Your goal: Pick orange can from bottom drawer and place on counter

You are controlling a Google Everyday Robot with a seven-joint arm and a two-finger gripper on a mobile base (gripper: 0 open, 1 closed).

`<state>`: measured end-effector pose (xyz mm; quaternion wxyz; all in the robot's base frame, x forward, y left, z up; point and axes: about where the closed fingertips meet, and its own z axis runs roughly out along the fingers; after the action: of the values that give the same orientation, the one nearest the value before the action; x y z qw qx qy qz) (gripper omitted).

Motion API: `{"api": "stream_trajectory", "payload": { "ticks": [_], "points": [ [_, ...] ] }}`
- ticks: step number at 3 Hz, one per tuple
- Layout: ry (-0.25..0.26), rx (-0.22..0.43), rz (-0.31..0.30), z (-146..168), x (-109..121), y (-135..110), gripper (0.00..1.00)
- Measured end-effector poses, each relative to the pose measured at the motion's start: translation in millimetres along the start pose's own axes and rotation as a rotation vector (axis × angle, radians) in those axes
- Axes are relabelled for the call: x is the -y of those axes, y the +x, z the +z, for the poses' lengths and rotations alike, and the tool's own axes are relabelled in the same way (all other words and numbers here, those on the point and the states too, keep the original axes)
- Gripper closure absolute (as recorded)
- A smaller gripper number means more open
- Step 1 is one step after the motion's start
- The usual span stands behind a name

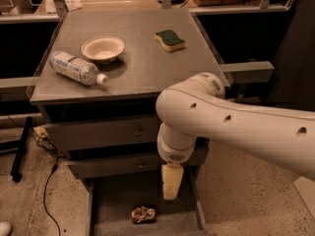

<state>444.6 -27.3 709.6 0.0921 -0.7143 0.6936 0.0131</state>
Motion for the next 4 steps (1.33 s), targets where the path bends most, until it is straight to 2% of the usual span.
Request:
{"api": "stream_trajectory", "payload": {
  "ticks": [1,2,3,4],
  "points": [
    [-0.002,0.019,-0.036,44,-13,-5,0.0],
    [0.013,0.013,-0.077,111,-9,-7,0.0],
    [0.013,0.013,-0.077,111,-9,-7,0.0],
    [-0.018,0.035,-0.054,150,-9,3,0.0]
  ]
}}
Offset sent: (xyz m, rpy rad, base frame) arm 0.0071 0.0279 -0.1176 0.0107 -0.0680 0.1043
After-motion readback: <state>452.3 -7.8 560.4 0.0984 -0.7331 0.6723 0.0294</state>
